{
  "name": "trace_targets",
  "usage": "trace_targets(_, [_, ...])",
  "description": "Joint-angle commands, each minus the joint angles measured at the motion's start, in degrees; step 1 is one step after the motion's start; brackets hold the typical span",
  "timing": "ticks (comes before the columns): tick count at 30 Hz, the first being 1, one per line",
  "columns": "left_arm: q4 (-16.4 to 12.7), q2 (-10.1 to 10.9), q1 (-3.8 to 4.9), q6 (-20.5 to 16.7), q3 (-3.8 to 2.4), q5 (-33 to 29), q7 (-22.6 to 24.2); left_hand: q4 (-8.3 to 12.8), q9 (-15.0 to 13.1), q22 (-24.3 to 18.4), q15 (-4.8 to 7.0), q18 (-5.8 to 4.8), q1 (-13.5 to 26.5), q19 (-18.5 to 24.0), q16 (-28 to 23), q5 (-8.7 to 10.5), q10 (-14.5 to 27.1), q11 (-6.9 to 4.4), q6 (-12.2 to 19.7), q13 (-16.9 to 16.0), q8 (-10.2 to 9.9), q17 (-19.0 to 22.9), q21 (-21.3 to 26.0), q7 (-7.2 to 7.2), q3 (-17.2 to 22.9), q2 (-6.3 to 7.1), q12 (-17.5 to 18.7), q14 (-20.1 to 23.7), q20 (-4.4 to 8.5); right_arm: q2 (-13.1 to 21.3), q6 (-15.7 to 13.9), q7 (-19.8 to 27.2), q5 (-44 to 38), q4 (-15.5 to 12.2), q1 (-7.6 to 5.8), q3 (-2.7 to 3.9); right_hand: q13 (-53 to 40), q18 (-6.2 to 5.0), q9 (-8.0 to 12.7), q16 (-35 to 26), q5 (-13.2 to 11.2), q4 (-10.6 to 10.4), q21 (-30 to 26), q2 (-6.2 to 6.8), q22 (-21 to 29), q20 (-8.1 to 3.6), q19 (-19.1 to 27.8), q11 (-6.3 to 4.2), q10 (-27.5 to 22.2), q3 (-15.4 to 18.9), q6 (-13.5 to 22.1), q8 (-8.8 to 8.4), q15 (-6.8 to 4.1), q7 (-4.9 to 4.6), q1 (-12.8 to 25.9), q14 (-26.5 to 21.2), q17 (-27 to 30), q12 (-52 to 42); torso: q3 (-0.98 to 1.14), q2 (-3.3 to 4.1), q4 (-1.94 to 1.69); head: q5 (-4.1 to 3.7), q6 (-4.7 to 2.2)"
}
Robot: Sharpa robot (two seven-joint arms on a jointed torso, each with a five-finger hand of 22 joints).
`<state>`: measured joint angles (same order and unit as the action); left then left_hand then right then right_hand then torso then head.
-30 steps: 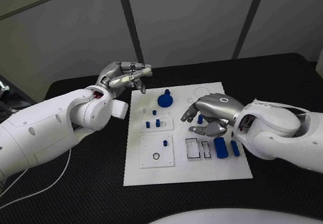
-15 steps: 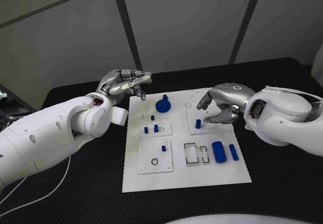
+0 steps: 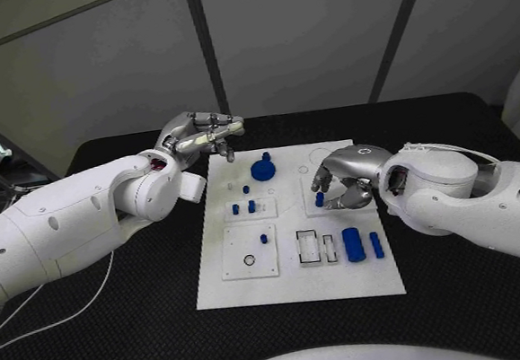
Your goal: Assemble the parts on the task board
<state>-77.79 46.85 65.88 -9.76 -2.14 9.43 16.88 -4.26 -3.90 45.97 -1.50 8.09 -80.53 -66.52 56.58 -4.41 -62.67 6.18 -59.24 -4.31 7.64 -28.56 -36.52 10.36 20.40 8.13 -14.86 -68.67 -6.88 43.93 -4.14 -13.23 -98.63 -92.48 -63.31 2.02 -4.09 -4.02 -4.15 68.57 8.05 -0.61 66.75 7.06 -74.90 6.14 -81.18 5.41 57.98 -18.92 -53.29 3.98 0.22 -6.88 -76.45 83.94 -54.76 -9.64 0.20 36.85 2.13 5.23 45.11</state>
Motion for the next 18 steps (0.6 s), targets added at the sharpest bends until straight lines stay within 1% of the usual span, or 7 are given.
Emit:
trace_targets(1, [0.1, -0.1, 0.11, 0.6, -0.04, -0.2, 0.2, -0.2, 0.1, -0.1, 0.05, 2.38, 0.1, 0.2, -0.2, 0.20, 0.3, 0.02, 0.5, 0.1, 0.1, 0.1, 0.3, 0.03, -0.2, -0.46, -0.3, 0.4, -0.16, -0.4, 1.7, 0.4, -0.9, 0.3, -0.10, -0.01, -0.1, -0.68, -0.1, 0.8, 0.2, -0.1, 1.3, -0.63, -0.9, -0.31, -0.8, -0.19, 1.1, 0.1, -0.5, 0.09, -0.15, -0.48, -0.9, 0.9, -0.7, -0.9, -0.07, -0.11, 0.02, -0.06, 0.06])
trace_targets(4, [0.1, -0.1, 0.11, 0.6, -0.04, -0.2, 0.2, -0.2, 0.1, -0.1, 0.05, 2.38, 0.1, 0.2, -0.2, 0.20, 0.3, 0.02, 0.5, 0.1, 0.1, 0.1, 0.3, 0.03, -0.2, -0.46, -0.3, 0.4, -0.16, -0.7, 1.1, 0.8, -0.9, 0.4, -0.10, -0.05, -0.1, -0.37, -0.2, 1.6, 0.2, 0.0, 2.9, -1.23, -1.9, -0.53, -1.5, -0.58, 2.6, -0.6, -1.3, 0.26, -0.45, -0.75, -1.4, 1.1, -1.5, -1.9, -0.01, -0.08, 0.04, 0.08, 0.08])
trace_targets(7, [0.2, -0.1, 0.11, 0.6, -0.03, -0.2, 0.2, -0.2, 0.1, -0.1, 0.05, 2.38, 0.1, 0.2, -0.2, 0.20, 0.3, 0.02, 0.5, 0.1, 0.1, 0.1, 0.3, 0.03, -0.2, -0.46, -0.3, 0.4, -0.16, -1.0, 0.7, 0.8, -0.9, 0.5, -0.10, -0.07, -0.1, -0.19, -0.3, 1.9, -0.1, -0.2, 3.8, -1.44, -2.6, -0.75, -1.8, -0.92, 3.7, -1.0, -2.1, 0.49, -0.69, -0.90, -1.5, 1.2, -1.8, -2.4, 0.04, -0.09, 0.03, 0.27, 0.13])
trace_targets(9, [0.2, -0.2, 0.11, 0.6, -0.03, -0.2, 0.2, -0.2, 0.1, -0.1, 0.05, 2.38, 0.1, 0.2, -0.2, 0.20, 0.3, 0.02, 0.5, 0.1, 0.1, 0.1, 0.3, 0.03, -0.2, -0.46, -0.3, 0.4, -0.16, -1.2, 0.6, 0.8, -0.9, 0.6, -0.10, -0.08, -0.1, -0.02, -0.5, 2.2, -0.2, -0.2, 4.6, -1.76, -3.1, -0.91, -2.2, -1.13, 4.7, -1.5, -3.2, 0.92, -0.87, -1.06, -1.8, 1.2, -2.0, -2.8, 0.04, -0.08, 0.00, 0.26, 0.14])
trace_targets(10, [0.2, -0.2, 0.11, 0.6, -0.03, -0.2, 0.2, -0.2, 0.1, -0.1, 0.05, 2.38, 0.1, 0.2, -0.2, 0.20, 0.3, 0.02, 0.5, 0.1, 0.1, 0.1, 0.3, 0.03, -0.2, -0.46, -0.3, 0.4, -0.16, -1.2, 0.6, 0.8, -0.9, 0.7, -0.10, -0.09, 0.0, 0.04, -0.6, 2.3, -0.2, -0.2, 4.8, -1.88, -3.3, -0.96, -2.2, -1.18, 5.0, -1.7, -3.6, 1.08, -0.91, -1.04, -2.0, 1.3, -2.2, -2.9, 0.01, -0.09, 0.01, 0.28, 0.15])
trace_targets(14, [0.2, -0.1, 0.11, 0.5, -0.03, -0.2, 0.2, -0.2, 0.1, -0.1, 0.05, 2.38, 0.1, 0.2, -0.2, 0.20, 0.3, 0.02, 0.5, 0.1, 0.1, 0.1, 0.3, 0.03, -0.2, -0.46, -0.3, 0.4, -0.16, -1.6, 0.8, 0.6, -1.0, 1.2, -0.10, -0.11, 0.0, 0.27, -1.0, 2.8, -0.2, 0.1, 5.9, -2.66, -4.1, -1.10, -2.6, -1.21, 6.7, -3.0, -6.0, 2.02, -0.97, -1.22, -2.9, 1.3, -2.5, -3.1, -0.04, -0.04, 0.05, 0.27, 0.25])
trace_targets(18, [0.2, -0.1, 0.11, 0.6, -0.03, -0.2, 0.2, -0.2, 0.1, -0.1, 0.05, 2.38, 0.1, 0.2, -0.2, 0.20, 0.3, 0.02, 0.5, 0.1, 0.1, 0.1, 0.3, 0.03, -0.2, -0.46, -0.3, 0.4, -0.16, -2.2, 0.9, 0.5, -1.1, 1.7, -0.10, -0.26, 0.1, 0.34, -1.1, 2.9, -0.3, 0.3, 6.2, -2.70, -4.3, -1.12, -2.7, -1.21, 7.5, -3.5, -6.7, 2.17, -0.97, -1.41, -3.2, 1.3, -2.4, -3.1, -0.04, -0.05, 0.07, 0.28, 0.35])
